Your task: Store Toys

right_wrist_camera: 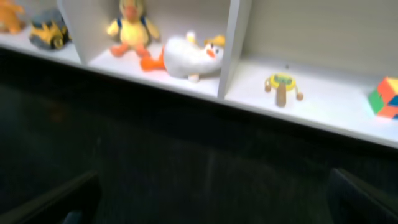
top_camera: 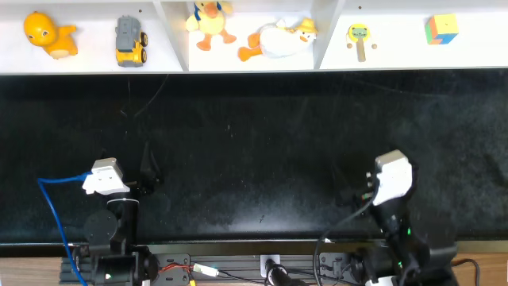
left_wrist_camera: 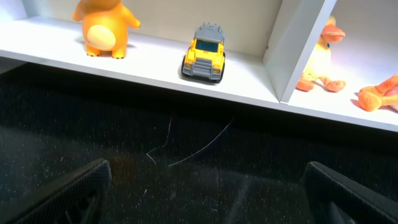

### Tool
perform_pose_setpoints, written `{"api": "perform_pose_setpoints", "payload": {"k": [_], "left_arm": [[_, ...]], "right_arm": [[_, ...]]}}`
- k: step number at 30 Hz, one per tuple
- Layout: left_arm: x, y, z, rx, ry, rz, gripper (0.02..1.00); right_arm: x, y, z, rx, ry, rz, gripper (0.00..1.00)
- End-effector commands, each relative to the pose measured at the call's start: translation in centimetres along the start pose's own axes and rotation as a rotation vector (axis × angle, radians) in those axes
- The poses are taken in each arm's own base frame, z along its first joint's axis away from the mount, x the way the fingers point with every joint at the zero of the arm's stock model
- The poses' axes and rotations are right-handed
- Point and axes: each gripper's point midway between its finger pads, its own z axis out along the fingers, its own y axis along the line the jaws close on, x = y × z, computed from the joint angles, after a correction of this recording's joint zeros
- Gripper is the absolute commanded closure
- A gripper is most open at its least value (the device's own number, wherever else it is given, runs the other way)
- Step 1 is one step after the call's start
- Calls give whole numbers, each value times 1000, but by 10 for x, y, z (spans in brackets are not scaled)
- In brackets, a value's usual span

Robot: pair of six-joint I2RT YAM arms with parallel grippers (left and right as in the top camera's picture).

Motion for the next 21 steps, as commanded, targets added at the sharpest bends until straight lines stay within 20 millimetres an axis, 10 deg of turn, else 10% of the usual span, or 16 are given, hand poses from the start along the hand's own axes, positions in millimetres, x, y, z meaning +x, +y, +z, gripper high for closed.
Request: {"api": "perform_pose_setpoints", "payload": {"k": [1, 21], "left_arm": [[-1, 0, 0, -2, -8, -7, 20], [-1, 0, 0, -2, -8, -7, 20]], "right_arm": [[7, -2, 5, 18, -89, 67, 5], [63, -28, 57, 81, -328, 509, 5]]}}
